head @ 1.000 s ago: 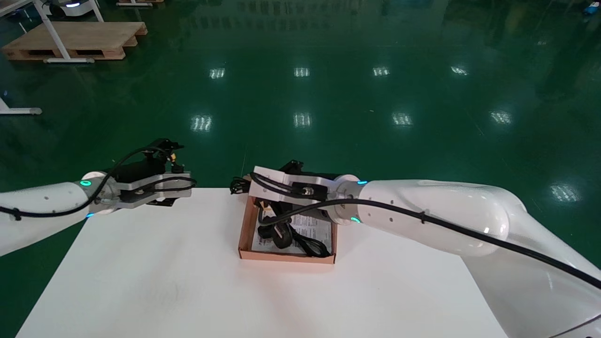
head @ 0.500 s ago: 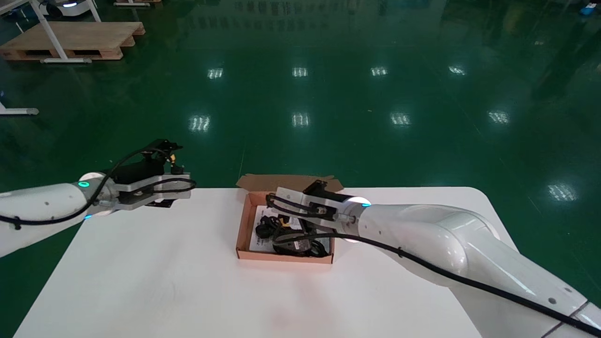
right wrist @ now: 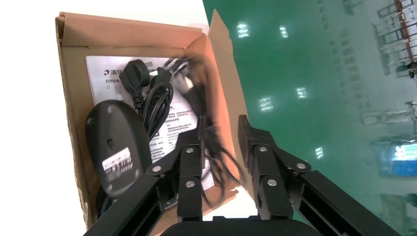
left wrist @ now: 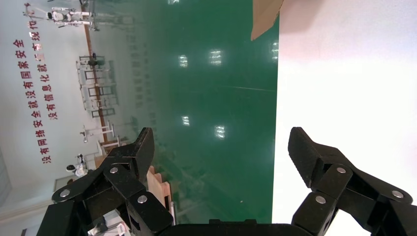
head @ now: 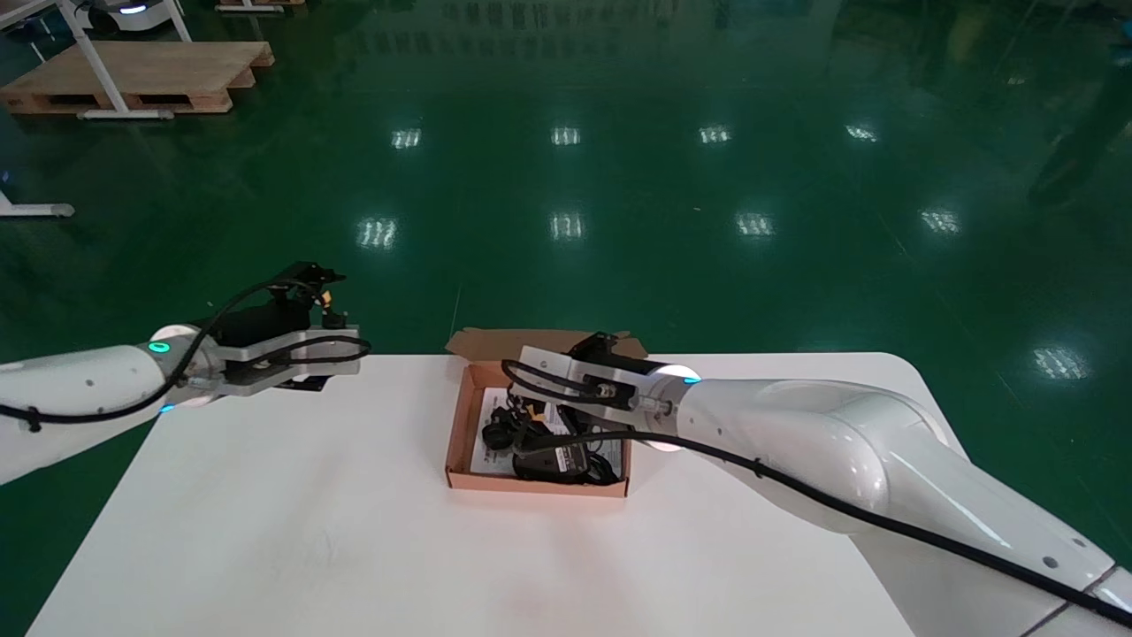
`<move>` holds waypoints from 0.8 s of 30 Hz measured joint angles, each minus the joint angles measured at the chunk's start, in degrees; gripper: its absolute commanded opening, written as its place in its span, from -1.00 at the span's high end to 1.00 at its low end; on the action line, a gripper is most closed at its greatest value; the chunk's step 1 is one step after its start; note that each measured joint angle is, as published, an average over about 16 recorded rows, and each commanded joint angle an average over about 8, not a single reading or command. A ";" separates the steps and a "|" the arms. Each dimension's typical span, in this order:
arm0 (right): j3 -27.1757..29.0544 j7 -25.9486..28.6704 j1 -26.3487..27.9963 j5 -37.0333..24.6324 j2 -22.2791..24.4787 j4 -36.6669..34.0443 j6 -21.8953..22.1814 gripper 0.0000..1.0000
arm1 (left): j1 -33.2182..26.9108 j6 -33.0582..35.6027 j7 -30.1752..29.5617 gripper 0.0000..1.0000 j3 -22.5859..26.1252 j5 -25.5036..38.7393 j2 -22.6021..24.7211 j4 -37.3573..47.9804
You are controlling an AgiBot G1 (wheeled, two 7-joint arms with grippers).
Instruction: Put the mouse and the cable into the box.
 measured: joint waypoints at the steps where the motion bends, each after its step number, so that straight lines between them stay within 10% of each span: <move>1: 0.14 -0.08 -0.06 0.27 0.11 0.08 -0.15 -1.00 | 0.00 0.00 0.03 -1.00 -0.02 -0.03 0.01 0.02; 24: 10.59 -4.75 -7.27 25.43 12.67 6.84 -14.61 -1.00 | 1.61 3.82 -1.75 -1.00 -2.38 -3.84 -1.33 -1.88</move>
